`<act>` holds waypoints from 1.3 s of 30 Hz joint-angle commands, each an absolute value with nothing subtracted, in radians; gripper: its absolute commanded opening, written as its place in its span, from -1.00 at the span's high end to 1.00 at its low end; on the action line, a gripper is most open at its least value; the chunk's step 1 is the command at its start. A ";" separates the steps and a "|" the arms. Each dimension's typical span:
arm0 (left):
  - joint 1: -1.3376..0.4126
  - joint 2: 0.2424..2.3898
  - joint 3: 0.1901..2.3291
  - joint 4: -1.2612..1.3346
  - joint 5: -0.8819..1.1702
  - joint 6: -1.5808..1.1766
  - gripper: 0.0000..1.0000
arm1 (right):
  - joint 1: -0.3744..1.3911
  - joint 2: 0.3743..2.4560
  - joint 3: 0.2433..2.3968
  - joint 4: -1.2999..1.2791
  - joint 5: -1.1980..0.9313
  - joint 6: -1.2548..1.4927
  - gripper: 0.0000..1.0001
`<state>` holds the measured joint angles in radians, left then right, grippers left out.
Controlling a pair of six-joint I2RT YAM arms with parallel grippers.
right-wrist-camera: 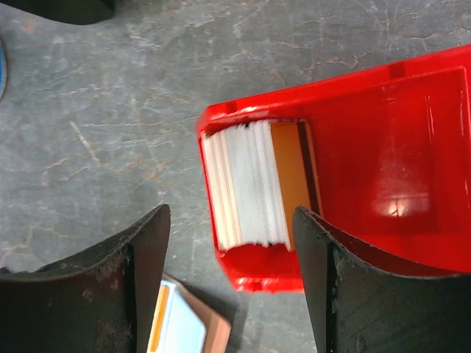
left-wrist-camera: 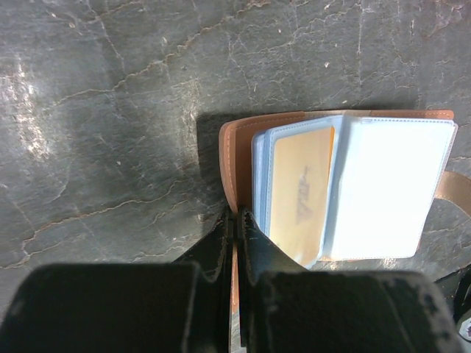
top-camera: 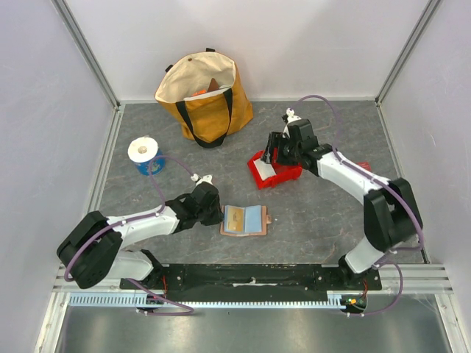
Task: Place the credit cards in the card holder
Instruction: Pick up the credit card from the storage box.
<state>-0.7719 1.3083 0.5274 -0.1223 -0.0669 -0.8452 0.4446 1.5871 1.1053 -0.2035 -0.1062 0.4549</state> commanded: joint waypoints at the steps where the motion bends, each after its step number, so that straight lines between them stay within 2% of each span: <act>1: -0.755 1.295 0.565 -0.133 -0.054 -0.776 0.97 | 0.411 1.696 1.206 -0.238 -0.190 0.402 -0.50; 13: -0.732 1.301 0.568 -0.126 -0.021 -0.778 0.97 | 0.359 1.868 1.307 -0.248 -0.307 0.348 -0.59; 23: -0.729 1.308 0.571 -0.124 -0.012 -0.779 0.96 | 0.353 1.911 1.322 -0.248 -0.382 0.344 -0.58; 28: -0.727 1.313 0.569 -0.121 -0.006 -0.781 0.96 | 0.350 1.916 1.330 -0.245 -0.454 0.344 -0.42; 39: -0.729 1.310 0.557 -0.115 -0.005 -0.787 0.97 | 0.339 1.899 1.321 -0.247 -0.453 0.347 -0.05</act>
